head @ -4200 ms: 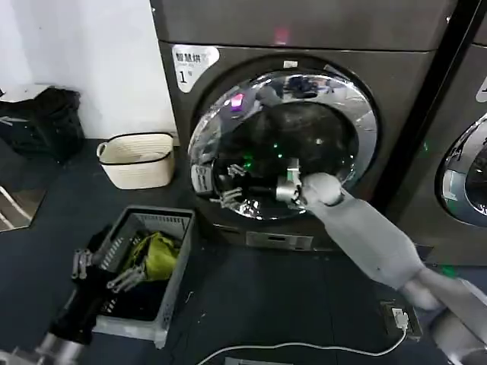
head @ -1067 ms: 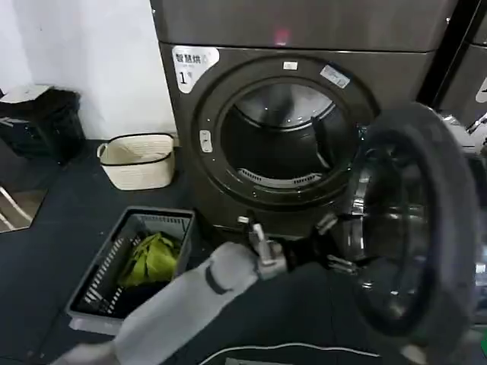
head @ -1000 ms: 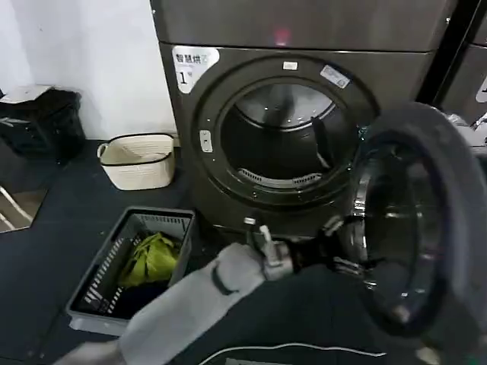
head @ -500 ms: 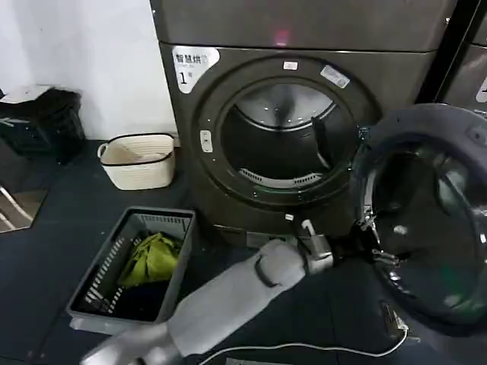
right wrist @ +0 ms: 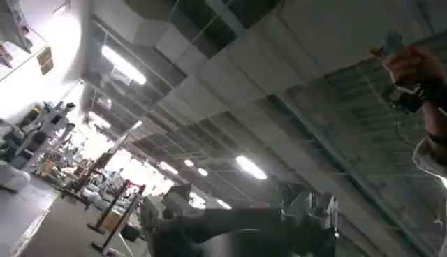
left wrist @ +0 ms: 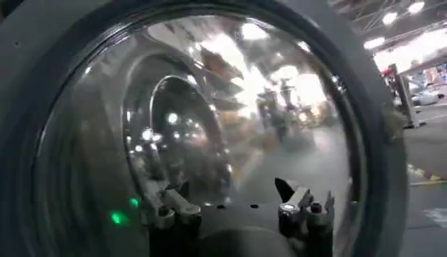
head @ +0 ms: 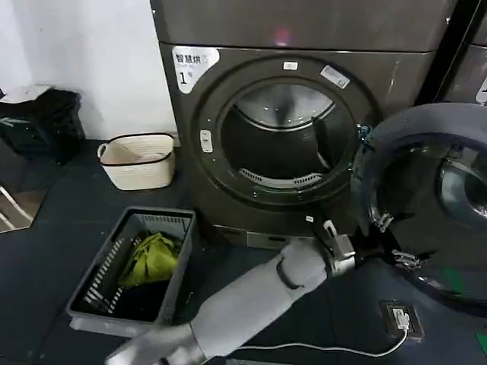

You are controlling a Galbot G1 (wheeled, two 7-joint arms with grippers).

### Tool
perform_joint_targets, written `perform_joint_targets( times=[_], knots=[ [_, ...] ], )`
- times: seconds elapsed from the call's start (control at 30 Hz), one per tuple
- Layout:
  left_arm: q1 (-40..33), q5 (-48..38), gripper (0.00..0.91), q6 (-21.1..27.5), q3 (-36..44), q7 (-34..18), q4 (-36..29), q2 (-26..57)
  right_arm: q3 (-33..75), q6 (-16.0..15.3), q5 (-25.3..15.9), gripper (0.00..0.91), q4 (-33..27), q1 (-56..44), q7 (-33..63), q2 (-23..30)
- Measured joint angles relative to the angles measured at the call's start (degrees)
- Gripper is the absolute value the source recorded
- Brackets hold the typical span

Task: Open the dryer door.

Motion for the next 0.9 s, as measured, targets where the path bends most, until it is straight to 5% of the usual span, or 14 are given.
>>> perform_joint_targets(
  times=[0.13,0.53,0.9],
  knots=[
    [1.74,-0.68,0.907,3.17,-0.98,-0.05,-6.23,1.48,-0.47,-0.36,-0.08,0.907,-0.12,0.10,-0.29,0.01],
    [8.03,-5.87,0.907,18.15,-7.97,-7.52,-28.99,23.78,-3.51,-2.85,3.78,0.907,-0.14,0.20,-3.05,0.01],
    [18.04,-30.81,0.907,34.92,-28.85,-19.06,-43.35,48.35,-6.28,-2.51,10.84,0.907,1.27,-0.05,-6.71,0.01]
  ],
)
